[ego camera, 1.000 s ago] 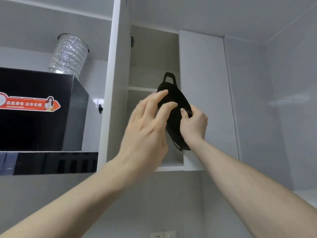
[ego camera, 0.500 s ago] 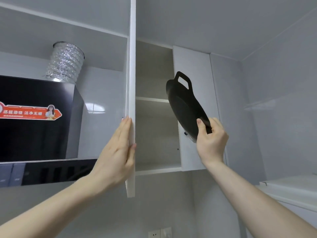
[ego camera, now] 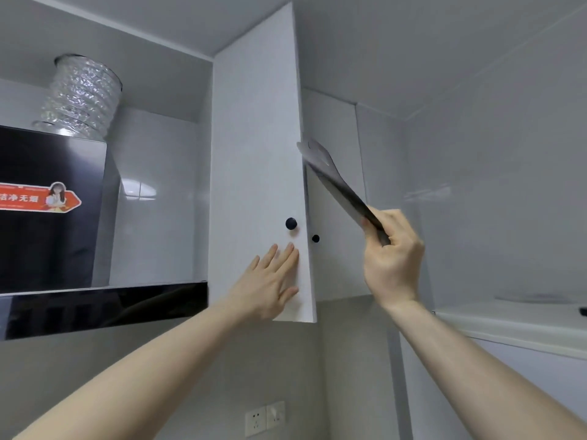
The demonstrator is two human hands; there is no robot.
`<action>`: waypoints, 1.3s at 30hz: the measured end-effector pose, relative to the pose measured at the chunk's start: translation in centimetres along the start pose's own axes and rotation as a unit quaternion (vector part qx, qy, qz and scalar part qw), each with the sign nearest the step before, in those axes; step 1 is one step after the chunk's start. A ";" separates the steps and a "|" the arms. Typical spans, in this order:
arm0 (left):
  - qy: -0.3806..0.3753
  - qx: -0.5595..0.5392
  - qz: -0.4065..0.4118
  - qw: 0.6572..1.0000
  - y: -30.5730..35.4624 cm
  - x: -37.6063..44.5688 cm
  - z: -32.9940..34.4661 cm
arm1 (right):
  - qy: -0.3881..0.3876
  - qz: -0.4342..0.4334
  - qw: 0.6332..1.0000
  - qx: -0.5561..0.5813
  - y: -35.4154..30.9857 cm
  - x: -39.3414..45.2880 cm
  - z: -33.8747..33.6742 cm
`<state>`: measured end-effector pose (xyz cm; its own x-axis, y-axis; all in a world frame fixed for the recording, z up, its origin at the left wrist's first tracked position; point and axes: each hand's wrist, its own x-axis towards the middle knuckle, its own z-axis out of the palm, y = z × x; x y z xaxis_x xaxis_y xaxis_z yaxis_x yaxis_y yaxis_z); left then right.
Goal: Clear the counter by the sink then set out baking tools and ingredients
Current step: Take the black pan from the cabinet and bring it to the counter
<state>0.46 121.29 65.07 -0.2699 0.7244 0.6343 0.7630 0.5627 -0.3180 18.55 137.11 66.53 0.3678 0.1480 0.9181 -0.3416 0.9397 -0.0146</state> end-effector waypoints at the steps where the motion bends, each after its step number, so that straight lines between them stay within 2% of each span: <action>1: -0.035 0.010 -0.006 0.999 -0.3 0.4 0.6 | 0.002 -0.020 1.000 -0.018 0.0 0.0 -0.4; 5: -0.123 0.039 -0.055 0.990 -1.7 1.4 3.2 | -0.003 -0.085 0.994 -0.071 0.8 -0.4 -1.1; 10: -0.169 0.063 -0.110 0.977 -4.8 2.0 6.4 | 0.001 -0.113 0.988 -0.101 2.8 -1.4 0.1; 16: -0.176 0.102 -0.101 0.974 -7.4 2.6 8.1 | -0.009 -0.098 0.992 -0.080 4.7 -3.1 3.7; 26: -0.168 0.095 -0.141 0.971 -7.5 3.8 10.2 | -0.010 -0.067 0.998 -0.011 6.0 -5.9 9.9; 30: -0.196 0.099 -0.146 0.965 -7.2 4.2 9.6 | -0.013 -0.045 0.999 0.011 6.4 -6.9 10.9; 34: -0.225 0.083 -0.118 0.964 -7.4 3.9 8.4 | -0.009 -0.044 0.999 0.024 6.3 -7.3 11.4; 36: -0.206 0.078 -0.104 0.970 -7.2 2.7 7.7 | -0.010 -0.050 0.998 0.035 6.4 -7.5 11.4; 39: -0.134 0.067 -0.063 0.987 -6.5 0.0 6.6 | -0.013 -0.051 0.997 0.049 6.3 -8.0 11.5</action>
<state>-8.37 120.26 62.48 -0.5171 0.7140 0.4720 0.6336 0.6901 -0.3498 3.52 138.29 63.68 0.3822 0.0438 0.9230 -0.3877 0.9143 0.1171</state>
